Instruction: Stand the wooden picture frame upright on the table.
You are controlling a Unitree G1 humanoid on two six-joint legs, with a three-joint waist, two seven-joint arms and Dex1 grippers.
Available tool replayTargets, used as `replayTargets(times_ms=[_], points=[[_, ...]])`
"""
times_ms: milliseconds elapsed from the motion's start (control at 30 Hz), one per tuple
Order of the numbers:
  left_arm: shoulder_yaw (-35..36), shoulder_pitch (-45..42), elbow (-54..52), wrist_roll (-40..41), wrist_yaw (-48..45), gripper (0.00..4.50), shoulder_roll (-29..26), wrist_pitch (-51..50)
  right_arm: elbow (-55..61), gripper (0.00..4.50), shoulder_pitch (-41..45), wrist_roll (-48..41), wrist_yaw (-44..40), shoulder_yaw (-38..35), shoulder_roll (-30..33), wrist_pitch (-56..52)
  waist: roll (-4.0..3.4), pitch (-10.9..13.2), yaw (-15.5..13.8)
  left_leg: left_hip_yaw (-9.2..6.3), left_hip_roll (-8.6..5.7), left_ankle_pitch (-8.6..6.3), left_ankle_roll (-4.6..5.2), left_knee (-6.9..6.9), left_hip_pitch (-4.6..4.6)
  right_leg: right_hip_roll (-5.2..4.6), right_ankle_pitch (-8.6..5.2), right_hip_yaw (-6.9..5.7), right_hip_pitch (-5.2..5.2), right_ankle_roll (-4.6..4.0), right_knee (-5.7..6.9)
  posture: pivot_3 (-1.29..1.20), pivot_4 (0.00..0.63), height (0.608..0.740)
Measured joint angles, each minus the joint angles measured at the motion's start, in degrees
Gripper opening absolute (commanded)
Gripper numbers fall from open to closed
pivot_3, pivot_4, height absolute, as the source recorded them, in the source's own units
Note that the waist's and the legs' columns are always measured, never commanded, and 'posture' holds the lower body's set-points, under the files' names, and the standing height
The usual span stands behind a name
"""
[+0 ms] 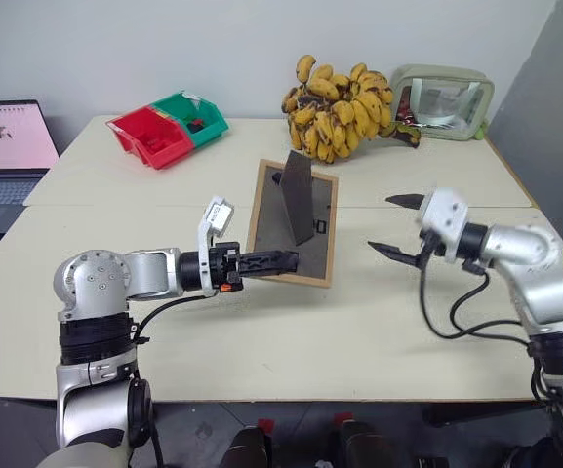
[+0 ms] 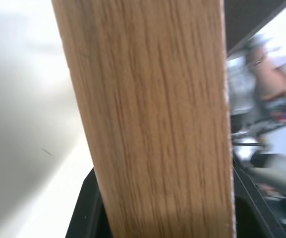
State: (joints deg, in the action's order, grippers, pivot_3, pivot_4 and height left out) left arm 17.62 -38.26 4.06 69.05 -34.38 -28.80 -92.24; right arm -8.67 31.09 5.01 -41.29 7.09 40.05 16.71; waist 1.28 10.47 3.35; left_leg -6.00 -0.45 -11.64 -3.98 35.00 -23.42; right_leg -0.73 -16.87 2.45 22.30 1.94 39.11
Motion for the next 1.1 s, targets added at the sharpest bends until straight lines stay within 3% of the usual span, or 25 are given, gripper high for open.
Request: replayTargets(times_ms=[67,200,433,600,700,1033,1100], points=[[-0.83,-0.08,3.58,6.74,3.11,1.29,-1.56,0.01,-6.27,4.45,0.92,11.32,11.24,1.22,0.11,17.42,0.00,0.00,-0.01,-0.02,0.02,0.07,-0.13,0.01,0.01,0.00,0.07,0.00,0.00,-0.13,0.02,0.00,0.150,0.740],[-3.39,-0.15,6.71,16.50,8.50,1.29,-2.35,0.01,-12.10,4.45,3.87,23.66,23.93,3.46,-0.68,32.13,0.01,0.00,-0.19,-0.07,-0.02,0.15,-0.26,0.02,0.01,-0.03,0.08,0.01,-0.02,-0.14,0.00,0.00,0.150,0.740],[-8.27,2.46,7.15,29.75,16.05,1.29,-6.70,0.87,-14.13,4.45,6.70,35.58,38.58,4.38,-3.21,41.31,0.01,0.00,-0.09,-0.07,0.00,0.17,-0.29,0.03,0.04,-0.04,0.09,0.04,-0.04,-0.16,0.04,0.00,0.150,0.740],[-14.01,5.85,3.13,38.94,19.83,1.29,-10.30,5.39,-14.18,4.45,8.85,38.44,41.91,6.14,-4.85,43.45,0.01,0.00,-0.26,-0.08,-0.02,0.17,-0.29,0.05,0.05,-0.24,0.09,0.04,-0.06,-0.16,0.05,0.00,0.150,0.740],[-15.57,6.09,2.02,41.23,20.88,1.29,-10.97,8.03,-14.18,4.07,9.55,38.48,42.64,6.61,-4.85,44.39,0.01,0.00,-0.32,-0.08,-0.05,0.17,-0.29,0.06,0.05,-0.24,0.09,0.03,-0.09,-0.16,0.05,0.00,0.150,0.740],[-17.29,6.77,-1.23,42.61,21.04,1.29,-11.48,12.92,-14.24,1.63,9.66,40.12,42.98,7.84,-4.58,45.88,0.01,0.00,-0.30,-0.09,-0.07,0.17,-0.27,0.08,0.06,-0.18,0.09,0.02,-0.10,-0.16,0.08,0.00,0.150,0.740],[-17.48,6.74,-1.22,42.78,21.20,1.29,-11.35,13.11,-14.23,1.44,9.76,41.21,42.96,7.85,-4.47,45.77,0.01,0.00,-0.30,-0.09,-0.07,0.17,-0.27,0.08,0.07,-0.14,0.09,0.02,-0.10,-0.16,0.09,0.00,0.150,0.740]])
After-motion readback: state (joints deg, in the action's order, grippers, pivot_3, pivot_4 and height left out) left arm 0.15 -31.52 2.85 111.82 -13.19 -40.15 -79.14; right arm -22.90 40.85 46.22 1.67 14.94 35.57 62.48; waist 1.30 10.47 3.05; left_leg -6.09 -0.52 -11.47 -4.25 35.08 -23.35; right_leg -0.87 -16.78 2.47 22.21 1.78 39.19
